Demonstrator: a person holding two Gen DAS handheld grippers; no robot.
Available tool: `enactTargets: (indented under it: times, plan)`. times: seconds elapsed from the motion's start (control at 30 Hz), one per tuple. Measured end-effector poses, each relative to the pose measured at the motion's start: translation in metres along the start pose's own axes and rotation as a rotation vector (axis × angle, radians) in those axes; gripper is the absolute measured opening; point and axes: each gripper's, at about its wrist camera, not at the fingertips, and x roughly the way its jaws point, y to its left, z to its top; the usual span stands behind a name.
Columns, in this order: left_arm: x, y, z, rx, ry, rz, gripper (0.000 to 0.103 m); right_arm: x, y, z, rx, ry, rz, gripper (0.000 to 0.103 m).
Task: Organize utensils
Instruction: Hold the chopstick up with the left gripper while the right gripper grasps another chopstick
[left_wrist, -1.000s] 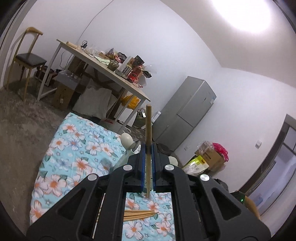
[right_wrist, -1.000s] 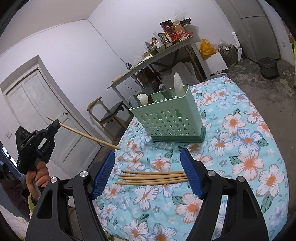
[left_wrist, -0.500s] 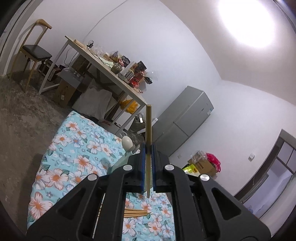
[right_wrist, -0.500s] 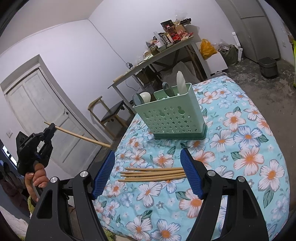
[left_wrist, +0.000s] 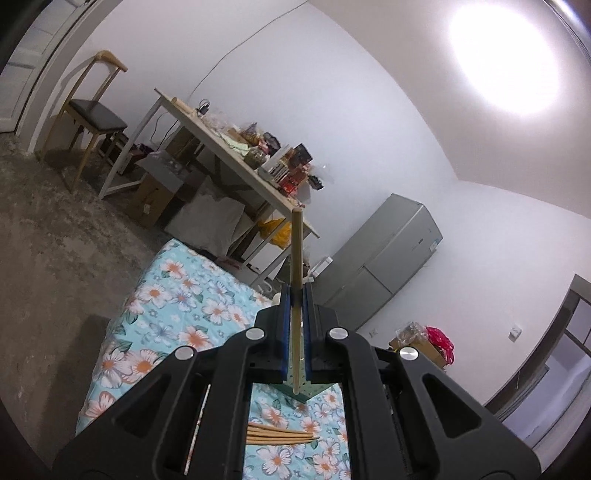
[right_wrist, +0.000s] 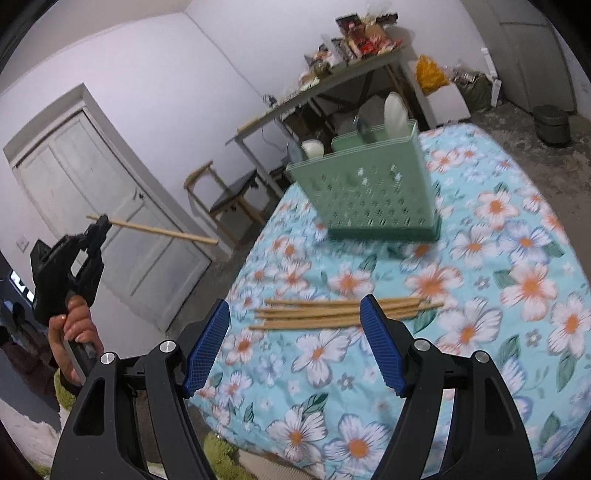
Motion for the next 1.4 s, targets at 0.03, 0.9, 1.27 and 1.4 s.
enactTargets:
  times: [0.03, 0.9, 1.27, 1.4]
  plan:
    - [0.001, 0.002, 0.0, 0.0, 0.003, 0.004, 0.005, 0.006, 0.002, -0.001, -0.007, 0.017, -0.001, 0.071]
    - [0.038, 0.059, 0.003, -0.048, 0.004, 0.053, 0.005, 0.184, 0.067, 0.004, -0.573, 0.328, -0.199, 0.032]
    - [0.04, 0.076, 0.005, -0.074, -0.002, 0.069, 0.005, 0.197, 0.073, 0.003, -0.667, 0.386, -0.219, 0.029]
    - [0.041, 0.078, 0.005, -0.085, -0.003, 0.075, 0.005, 0.206, 0.072, 0.008, -0.69, 0.405, -0.23, 0.029]
